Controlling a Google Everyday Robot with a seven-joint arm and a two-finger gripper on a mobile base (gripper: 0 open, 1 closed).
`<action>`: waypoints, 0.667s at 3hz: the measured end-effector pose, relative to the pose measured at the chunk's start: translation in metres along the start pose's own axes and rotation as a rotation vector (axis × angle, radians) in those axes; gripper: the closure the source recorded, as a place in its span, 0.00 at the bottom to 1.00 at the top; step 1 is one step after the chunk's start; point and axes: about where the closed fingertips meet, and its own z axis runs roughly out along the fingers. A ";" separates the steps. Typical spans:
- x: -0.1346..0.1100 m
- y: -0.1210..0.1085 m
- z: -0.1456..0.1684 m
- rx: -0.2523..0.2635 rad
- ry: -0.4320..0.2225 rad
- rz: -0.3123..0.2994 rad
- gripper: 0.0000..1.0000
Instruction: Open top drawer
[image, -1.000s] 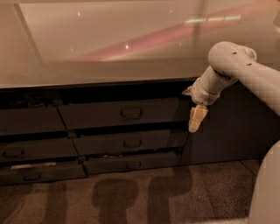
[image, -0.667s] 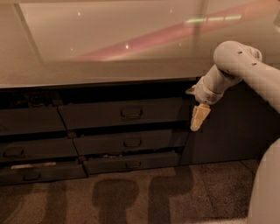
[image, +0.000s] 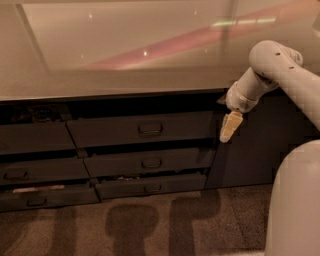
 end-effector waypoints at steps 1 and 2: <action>0.010 -0.002 0.009 -0.012 0.015 0.029 0.00; 0.033 -0.004 0.028 -0.046 0.024 0.077 0.00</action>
Offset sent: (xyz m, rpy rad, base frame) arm 0.0103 -0.0454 -0.0638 -0.0062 0.1271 -0.1038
